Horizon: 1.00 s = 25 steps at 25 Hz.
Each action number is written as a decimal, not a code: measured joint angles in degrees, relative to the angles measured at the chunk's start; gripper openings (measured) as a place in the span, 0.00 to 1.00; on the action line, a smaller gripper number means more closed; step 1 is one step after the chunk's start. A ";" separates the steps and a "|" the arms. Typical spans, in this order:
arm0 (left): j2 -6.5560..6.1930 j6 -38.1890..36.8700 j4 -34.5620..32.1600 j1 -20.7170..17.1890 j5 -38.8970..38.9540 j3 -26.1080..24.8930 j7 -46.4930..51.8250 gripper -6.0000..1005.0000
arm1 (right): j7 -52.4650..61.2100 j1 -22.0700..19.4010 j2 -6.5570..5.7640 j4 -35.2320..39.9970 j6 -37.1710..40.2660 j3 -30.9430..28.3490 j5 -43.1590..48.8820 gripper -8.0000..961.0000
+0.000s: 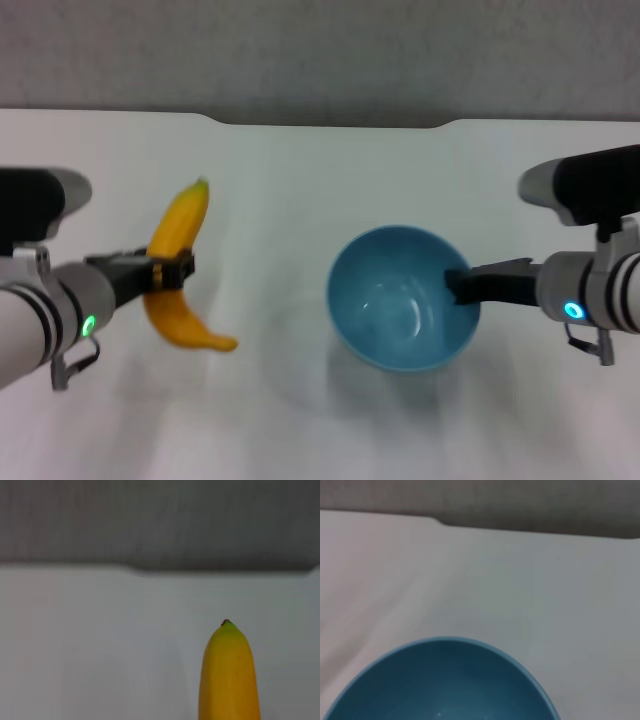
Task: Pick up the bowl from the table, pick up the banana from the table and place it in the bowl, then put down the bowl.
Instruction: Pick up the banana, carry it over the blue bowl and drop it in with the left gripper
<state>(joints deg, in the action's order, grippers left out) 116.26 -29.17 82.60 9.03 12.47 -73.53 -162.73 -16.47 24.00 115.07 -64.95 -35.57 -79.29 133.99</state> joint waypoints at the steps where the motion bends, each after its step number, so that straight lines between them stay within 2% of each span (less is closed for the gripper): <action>1: 0.00 -0.03 1.53 -0.43 -0.13 0.10 0.00 0.50 | -0.50 0.51 0.02 0.69 0.08 0.42 -0.91 0.10; 8: 0.19 1.83 6.32 -1.25 1.14 2.22 0.04 0.50 | -4.05 3.03 0.07 3.77 1.37 2.36 -7.43 0.11; 14: 0.18 5.97 6.45 -1.34 1.63 5.57 0.52 0.50 | -5.56 4.88 0.07 4.46 2.30 2.69 -10.34 0.11; 20: 0.15 10.54 5.97 -1.40 4.70 6.45 0.61 0.50 | -5.78 5.88 0.08 4.60 2.87 3.18 -11.52 0.12; 25: 0.21 12.15 5.72 -1.35 5.07 7.48 0.78 0.50 | -5.87 8.22 0.15 7.29 4.19 5.85 -13.84 0.12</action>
<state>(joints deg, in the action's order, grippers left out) 116.47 -17.02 88.32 7.68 17.54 -66.05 -161.95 -22.35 32.23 115.22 -57.66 -31.37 -73.44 120.15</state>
